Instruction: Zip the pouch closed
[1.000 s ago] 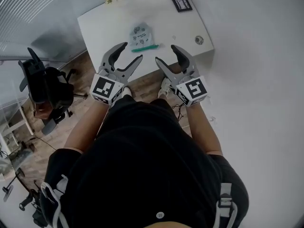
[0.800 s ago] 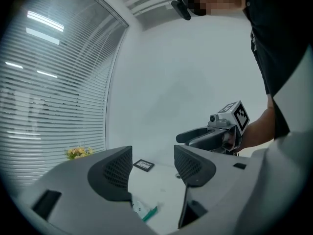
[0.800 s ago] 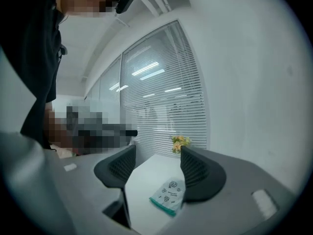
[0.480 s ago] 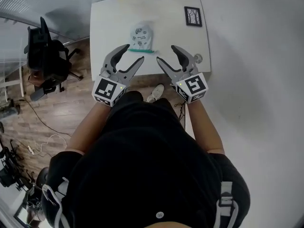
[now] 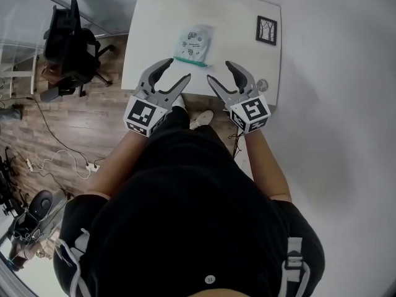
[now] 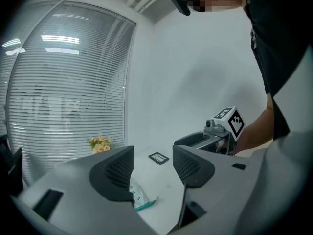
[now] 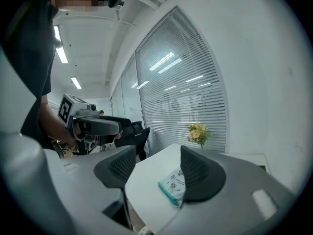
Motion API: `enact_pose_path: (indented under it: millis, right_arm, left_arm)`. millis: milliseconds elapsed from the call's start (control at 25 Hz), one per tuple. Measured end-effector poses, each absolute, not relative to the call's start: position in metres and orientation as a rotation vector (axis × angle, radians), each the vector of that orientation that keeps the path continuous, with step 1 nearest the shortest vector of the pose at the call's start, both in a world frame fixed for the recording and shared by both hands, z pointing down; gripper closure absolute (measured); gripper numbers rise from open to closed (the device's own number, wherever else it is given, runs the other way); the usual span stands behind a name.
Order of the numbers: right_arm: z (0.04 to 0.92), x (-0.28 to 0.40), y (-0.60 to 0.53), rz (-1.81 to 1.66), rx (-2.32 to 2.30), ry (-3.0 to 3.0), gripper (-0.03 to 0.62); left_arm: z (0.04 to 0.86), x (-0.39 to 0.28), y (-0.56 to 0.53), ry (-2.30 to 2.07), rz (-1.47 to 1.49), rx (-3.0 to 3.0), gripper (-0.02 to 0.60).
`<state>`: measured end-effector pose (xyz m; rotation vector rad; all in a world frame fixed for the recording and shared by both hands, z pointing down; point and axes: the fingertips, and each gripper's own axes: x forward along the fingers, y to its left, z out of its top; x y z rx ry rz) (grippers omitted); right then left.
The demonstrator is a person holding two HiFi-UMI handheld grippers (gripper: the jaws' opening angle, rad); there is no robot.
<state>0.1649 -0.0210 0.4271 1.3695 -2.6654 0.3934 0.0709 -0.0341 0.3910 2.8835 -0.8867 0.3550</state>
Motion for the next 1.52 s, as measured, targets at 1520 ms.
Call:
enact_pose_path:
  millis: [1520]
  right_arm:
    - [0.658, 0.185, -0.105, 0.732, 0.776, -2.174, 0.368]
  left_arm:
    - [0.536, 0.119, -0.152, -0.663, 0.409, 2.645, 0.333]
